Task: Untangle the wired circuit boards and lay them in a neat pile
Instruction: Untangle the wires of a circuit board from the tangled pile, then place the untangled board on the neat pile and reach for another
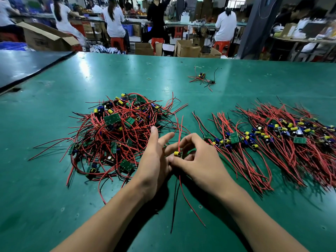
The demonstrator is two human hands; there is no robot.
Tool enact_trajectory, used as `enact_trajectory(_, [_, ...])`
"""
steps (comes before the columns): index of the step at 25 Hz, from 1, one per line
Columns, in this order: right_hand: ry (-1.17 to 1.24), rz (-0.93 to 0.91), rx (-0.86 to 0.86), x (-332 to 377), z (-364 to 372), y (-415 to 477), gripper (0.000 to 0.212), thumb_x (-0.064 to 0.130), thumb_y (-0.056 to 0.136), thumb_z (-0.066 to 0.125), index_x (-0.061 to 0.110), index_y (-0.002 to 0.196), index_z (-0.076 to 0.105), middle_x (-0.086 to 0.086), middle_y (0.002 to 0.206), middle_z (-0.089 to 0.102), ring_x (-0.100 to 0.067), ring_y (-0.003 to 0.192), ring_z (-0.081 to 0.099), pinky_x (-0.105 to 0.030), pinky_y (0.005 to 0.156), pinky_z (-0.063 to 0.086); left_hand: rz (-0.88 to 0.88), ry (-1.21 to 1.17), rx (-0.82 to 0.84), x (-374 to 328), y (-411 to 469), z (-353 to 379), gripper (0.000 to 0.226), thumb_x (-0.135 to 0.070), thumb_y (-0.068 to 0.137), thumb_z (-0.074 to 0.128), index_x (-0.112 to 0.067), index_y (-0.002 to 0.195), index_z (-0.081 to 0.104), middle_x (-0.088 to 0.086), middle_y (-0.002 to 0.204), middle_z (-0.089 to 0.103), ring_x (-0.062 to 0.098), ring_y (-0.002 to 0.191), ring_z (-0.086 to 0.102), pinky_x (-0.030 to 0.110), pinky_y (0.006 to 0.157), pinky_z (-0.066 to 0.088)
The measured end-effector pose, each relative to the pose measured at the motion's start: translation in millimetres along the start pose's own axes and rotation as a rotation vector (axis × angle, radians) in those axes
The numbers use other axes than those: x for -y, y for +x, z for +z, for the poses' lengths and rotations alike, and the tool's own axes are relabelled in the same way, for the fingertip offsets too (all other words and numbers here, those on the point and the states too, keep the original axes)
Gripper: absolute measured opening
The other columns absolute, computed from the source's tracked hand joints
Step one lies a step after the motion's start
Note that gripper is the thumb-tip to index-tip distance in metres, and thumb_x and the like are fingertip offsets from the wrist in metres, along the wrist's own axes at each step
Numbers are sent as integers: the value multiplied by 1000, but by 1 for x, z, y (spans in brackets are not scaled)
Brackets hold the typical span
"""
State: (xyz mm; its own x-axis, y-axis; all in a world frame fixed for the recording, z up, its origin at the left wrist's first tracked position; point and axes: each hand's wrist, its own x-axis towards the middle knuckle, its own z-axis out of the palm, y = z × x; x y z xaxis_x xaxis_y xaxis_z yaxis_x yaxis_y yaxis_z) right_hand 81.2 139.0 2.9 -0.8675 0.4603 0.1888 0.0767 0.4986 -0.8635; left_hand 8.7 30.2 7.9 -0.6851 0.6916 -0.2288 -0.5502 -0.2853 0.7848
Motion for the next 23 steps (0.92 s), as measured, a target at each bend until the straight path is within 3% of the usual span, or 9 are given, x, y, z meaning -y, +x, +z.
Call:
enact_trajectory(3, [-50,-42,-151,-4,-11,8,17,11,81,77,21,89,65,9,75,69,3,58,59,-9,60,43,10,26,-13,4,3,-1,74,-70,90,28,-20,143,44,11,130,62,25,109,68,41,97,51])
enact_trajectory(6, [-130,-29,-385,-15,-41,21,13,11,86,75,18,92,67,5,82,71,6,64,59,-2,66,40,-1,93,-11,6,2,-2,71,-69,90,28,-19,134,53,11,130,61,26,110,67,44,99,50])
enact_trajectory(8, [-187,25,-478,-24,-59,25,12,15,86,75,17,96,69,-4,90,73,-6,75,63,-7,73,42,-1,133,-2,6,0,-1,67,-64,92,31,-13,127,58,13,124,64,28,107,68,46,96,53])
enact_trajectory(9, [-277,58,-485,-29,-63,26,15,19,86,76,16,99,70,-7,97,73,-18,85,64,-18,81,44,5,147,-1,6,-2,0,63,-59,93,34,-10,124,59,15,122,65,29,105,69,46,93,54])
enact_trajectory(11, [-531,91,-457,-32,-63,25,23,29,86,76,18,106,72,-7,111,68,-30,108,56,-37,93,40,36,188,-3,7,-4,2,48,-45,97,42,-5,117,61,19,116,65,29,94,71,45,85,58])
enact_trajectory(13, [-572,-13,-433,-27,-54,24,23,29,86,76,18,107,73,-5,112,66,-30,110,53,-40,94,38,93,246,1,9,-7,4,29,-26,99,50,-3,112,61,21,110,65,27,82,71,41,75,61])
enact_trajectory(15, [-466,-157,-323,-21,-43,21,18,24,88,75,14,103,74,-4,104,66,-24,102,59,-37,93,46,185,314,8,10,-9,3,16,-11,98,53,-4,111,61,21,107,64,27,75,71,35,66,61])
enact_trajectory(19, [-515,-108,-70,-28,-26,18,28,29,90,71,13,113,73,-4,113,65,-20,110,59,-35,99,46,325,348,-49,1,-8,-1,22,0,97,52,-7,118,55,23,110,60,29,73,71,39,72,61])
enact_trajectory(23, [-534,-26,-140,-34,-31,22,35,30,92,68,11,121,71,-7,119,66,-22,114,60,-34,103,45,346,339,-175,-4,-5,-7,32,0,99,48,-12,128,46,23,113,57,29,73,72,37,72,61])
